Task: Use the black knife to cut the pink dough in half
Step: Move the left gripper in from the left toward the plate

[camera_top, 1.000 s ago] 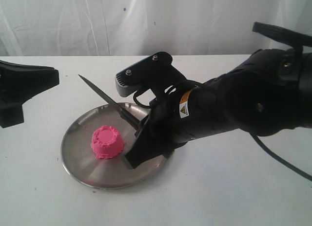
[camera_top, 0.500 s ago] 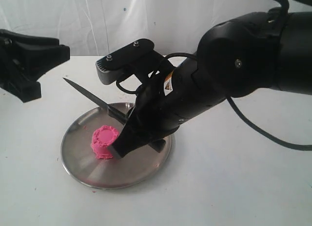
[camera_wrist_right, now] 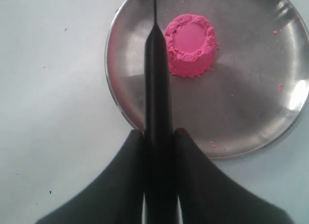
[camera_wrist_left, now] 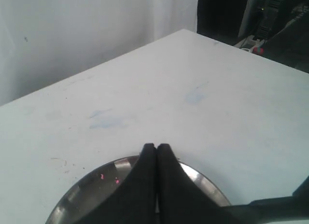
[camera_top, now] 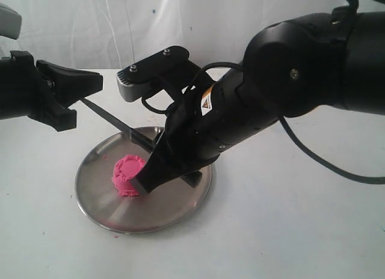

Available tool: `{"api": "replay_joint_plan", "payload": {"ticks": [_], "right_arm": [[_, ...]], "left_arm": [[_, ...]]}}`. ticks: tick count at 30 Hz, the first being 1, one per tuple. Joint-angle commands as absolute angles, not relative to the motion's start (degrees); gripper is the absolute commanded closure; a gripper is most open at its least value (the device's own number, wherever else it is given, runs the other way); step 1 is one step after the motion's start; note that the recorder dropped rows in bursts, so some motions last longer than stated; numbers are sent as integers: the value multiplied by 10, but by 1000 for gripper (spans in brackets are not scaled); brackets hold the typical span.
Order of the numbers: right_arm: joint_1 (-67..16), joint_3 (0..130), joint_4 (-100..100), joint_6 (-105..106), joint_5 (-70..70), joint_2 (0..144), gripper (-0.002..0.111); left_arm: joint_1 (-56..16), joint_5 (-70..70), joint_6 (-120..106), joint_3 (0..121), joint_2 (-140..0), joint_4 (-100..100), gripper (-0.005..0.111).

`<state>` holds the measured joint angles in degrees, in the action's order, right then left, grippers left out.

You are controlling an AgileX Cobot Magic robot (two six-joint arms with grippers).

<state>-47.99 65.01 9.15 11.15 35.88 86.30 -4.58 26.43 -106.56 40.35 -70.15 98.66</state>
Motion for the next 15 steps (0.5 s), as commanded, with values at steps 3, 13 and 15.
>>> {"api": "replay_joint_plan", "payload": {"ticks": [3,13,15], "right_arm": [[-480,656,94,118,353,858,108],[-480,656,93,118,345,858,108],[-480,656,92,118,345,858,108]], "left_arm": [[-48,278,-1068,406,-744,999,107],[-48,281,-1070,406,-782,999,107],[-48,281,-1083,406,-784,999,107]]}}
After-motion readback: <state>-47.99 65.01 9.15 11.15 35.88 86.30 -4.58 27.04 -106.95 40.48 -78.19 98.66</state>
